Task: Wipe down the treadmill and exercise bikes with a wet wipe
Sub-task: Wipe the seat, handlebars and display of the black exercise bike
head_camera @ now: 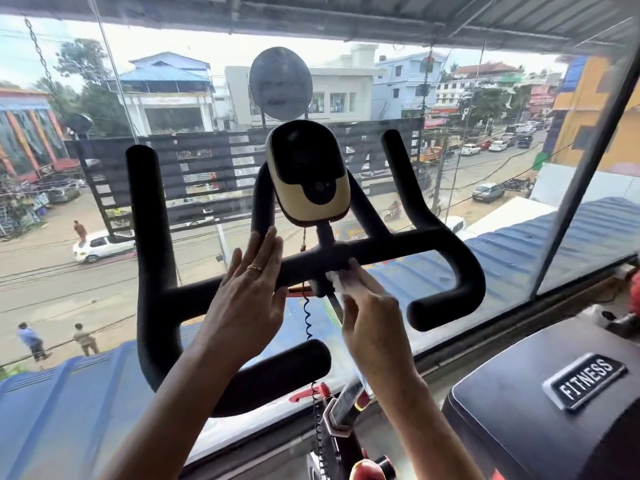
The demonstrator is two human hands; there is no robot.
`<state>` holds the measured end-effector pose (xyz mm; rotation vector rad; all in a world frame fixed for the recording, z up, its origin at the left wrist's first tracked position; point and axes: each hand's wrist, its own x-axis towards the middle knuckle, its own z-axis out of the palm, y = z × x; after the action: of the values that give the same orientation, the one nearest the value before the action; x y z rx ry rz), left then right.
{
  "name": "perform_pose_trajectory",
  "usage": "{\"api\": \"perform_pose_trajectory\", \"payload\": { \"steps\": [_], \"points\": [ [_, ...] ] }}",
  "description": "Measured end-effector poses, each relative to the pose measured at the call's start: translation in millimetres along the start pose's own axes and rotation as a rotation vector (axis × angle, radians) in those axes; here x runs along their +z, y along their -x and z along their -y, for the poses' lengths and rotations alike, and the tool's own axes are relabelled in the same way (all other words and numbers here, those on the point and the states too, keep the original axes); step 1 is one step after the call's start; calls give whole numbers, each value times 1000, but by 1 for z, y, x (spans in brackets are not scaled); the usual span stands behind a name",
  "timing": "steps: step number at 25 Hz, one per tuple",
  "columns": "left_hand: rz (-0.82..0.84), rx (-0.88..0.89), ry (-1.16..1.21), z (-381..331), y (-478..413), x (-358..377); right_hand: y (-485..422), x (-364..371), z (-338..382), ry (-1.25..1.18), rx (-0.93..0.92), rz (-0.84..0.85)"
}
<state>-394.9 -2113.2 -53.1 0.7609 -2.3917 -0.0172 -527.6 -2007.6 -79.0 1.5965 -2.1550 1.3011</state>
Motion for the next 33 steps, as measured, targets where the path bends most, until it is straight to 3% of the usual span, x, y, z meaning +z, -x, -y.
{"api": "perform_pose_trajectory", "payload": {
  "steps": [3, 5, 7, 10, 12, 14, 15, 17, 19, 23, 27, 30, 32, 33],
  "points": [
    [2, -18, 37, -1, 1, -2, 8, -2, 4, -63, -12, 34],
    [-22, -24, 66, -1, 3, -4, -9, -7, 4, -150, -68, -187],
    [-38, -58, 67, 1, 7, -6, -28, 0, 3, -145, -32, -255],
    [-67, -120, 38, 6, 15, -13, -30, 26, 16, -60, -13, -89],
    [-120, -134, 21, 7, 17, -17, -25, 28, 33, 11, -114, 16],
    [-122, -150, -10, 8, 21, -20, -22, 19, 54, -77, -244, 95],
    [-131, -143, -29, 10, 23, -23, -26, 14, 63, -146, -272, 116],
    [-166, -172, -96, 22, 28, -32, -50, 11, 77, -150, -308, -6],
    [-170, -258, -189, 38, 31, -38, -95, 16, 83, -12, -377, -92],
    [-129, -330, -66, 50, 42, -39, -140, 38, 81, 295, -387, 107],
    [-223, -299, 83, 53, 47, -37, -86, 56, 77, 94, -347, 108],
    [-249, -291, 101, 54, 48, -34, -43, 40, 67, -50, -421, 281],
    [-269, -299, 117, 54, 49, -32, -47, 15, 75, -151, -368, 375],
    [-266, -302, 117, 54, 49, -32, -59, 9, 79, -195, -331, 291]
  ]
}}
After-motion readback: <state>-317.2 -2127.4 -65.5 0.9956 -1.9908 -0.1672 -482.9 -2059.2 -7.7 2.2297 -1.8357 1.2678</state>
